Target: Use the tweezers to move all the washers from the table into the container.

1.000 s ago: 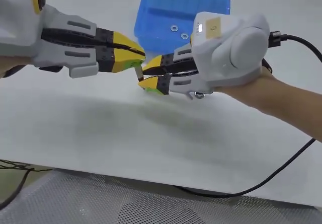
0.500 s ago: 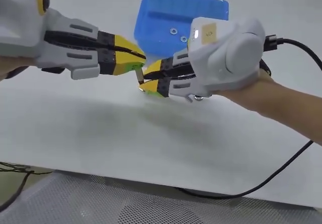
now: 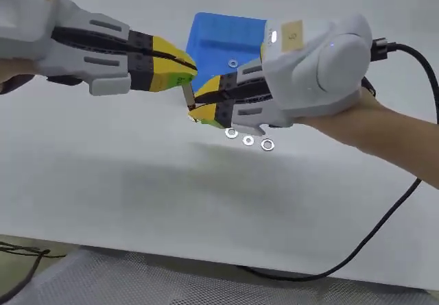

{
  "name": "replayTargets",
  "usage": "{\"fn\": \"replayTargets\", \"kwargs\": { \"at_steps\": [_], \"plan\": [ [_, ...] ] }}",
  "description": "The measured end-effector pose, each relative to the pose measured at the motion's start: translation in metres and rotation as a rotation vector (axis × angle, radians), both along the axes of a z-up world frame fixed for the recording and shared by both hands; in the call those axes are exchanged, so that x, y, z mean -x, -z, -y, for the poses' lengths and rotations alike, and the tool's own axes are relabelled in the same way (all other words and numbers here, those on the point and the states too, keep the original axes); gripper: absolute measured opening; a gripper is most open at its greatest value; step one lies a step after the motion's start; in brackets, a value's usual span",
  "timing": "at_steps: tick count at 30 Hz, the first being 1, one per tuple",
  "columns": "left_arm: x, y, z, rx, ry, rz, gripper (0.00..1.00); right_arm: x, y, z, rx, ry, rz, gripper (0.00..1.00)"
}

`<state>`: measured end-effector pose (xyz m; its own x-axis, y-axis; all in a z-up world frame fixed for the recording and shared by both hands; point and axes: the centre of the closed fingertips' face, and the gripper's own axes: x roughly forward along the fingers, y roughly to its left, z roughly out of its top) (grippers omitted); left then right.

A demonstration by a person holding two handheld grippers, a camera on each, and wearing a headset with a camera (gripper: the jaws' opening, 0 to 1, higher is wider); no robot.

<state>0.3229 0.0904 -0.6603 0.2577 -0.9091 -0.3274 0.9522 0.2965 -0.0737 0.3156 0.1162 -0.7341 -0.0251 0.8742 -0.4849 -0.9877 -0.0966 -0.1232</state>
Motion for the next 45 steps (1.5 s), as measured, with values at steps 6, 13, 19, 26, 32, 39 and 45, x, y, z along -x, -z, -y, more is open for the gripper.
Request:
{"fn": "replayTargets", "kwargs": {
  "at_steps": [6, 13, 19, 26, 32, 39, 45],
  "plan": [
    [-0.004, -0.019, 0.008, -0.02, 0.045, 0.026, 0.05, -0.006, -0.022, 0.006, -0.024, 0.017, 0.035, 0.1],
    [-0.017, -0.039, 0.017, -0.018, 0.075, 0.072, 0.05, -0.022, -0.043, 0.015, -0.049, 0.045, 0.077, 0.1],
    [-0.031, -0.045, 0.025, -0.026, 0.099, 0.103, 0.05, -0.038, -0.05, 0.021, -0.057, 0.072, 0.101, 0.1],
    [-0.059, -0.042, 0.032, -0.019, 0.116, 0.132, 0.05, -0.068, -0.048, 0.03, -0.049, 0.109, 0.124, 0.1],
    [-0.081, -0.021, 0.036, -0.03, 0.112, 0.119, 0.05, -0.09, -0.026, 0.032, -0.021, 0.135, 0.115, 0.1],
    [-0.095, 0.007, 0.035, -0.06, 0.111, 0.091, 0.05, -0.104, 0.003, 0.029, 0.014, 0.129, 0.075, 0.1],
    [-0.105, 0.034, 0.029, -0.077, 0.09, 0.041, 0.05, -0.113, 0.032, 0.022, 0.05, 0.115, 0.033, 0.1]
  ]
}}
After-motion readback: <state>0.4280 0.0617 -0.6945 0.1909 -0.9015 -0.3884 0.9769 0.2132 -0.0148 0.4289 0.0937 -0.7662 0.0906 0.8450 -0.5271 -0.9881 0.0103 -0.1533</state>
